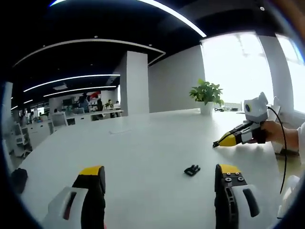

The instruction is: Snap the two parts of the plastic buckle together until the buckle closes and remains connected.

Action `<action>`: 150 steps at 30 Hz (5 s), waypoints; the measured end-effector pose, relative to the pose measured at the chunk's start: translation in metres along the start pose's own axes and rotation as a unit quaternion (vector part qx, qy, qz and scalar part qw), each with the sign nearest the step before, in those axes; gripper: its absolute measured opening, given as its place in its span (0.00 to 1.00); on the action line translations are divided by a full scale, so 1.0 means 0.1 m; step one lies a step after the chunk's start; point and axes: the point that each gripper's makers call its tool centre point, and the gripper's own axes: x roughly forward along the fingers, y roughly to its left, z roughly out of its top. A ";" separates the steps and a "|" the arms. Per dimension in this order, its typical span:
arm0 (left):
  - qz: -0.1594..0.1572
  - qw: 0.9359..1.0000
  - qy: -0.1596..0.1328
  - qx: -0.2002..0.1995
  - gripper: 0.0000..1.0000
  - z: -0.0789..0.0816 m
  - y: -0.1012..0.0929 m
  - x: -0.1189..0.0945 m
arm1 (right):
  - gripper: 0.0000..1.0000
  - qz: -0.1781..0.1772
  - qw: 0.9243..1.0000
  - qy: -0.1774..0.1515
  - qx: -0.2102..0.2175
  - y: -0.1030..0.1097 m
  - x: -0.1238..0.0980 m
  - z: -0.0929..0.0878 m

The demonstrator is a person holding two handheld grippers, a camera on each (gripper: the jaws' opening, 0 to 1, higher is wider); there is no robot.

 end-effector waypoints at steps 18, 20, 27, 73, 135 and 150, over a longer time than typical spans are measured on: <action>-0.001 1.000 0.002 -0.003 0.98 0.00 0.00 0.00 | 0.39 0.070 0.995 -0.011 -0.071 0.06 -0.09 0.14; -0.002 1.000 0.002 -0.002 0.97 0.00 0.00 0.00 | 0.41 0.121 0.990 -0.011 -0.067 0.11 -0.08 0.14; -0.004 1.000 0.013 0.008 0.97 -0.05 -0.02 0.00 | 0.61 0.220 0.966 -0.042 -0.132 0.06 -0.04 0.21; -0.005 1.000 0.013 0.000 0.97 -0.04 -0.01 0.01 | 0.27 0.304 0.945 0.005 -0.119 0.01 0.18 0.03; -0.166 0.986 -0.012 0.015 0.99 0.18 -0.34 0.16 | 0.12 0.318 0.932 -0.110 -0.135 0.30 0.17 0.59; -0.215 0.973 0.049 0.061 0.84 -0.06 -0.39 0.44 | 0.12 0.340 0.924 -0.089 -0.152 0.43 0.09 0.53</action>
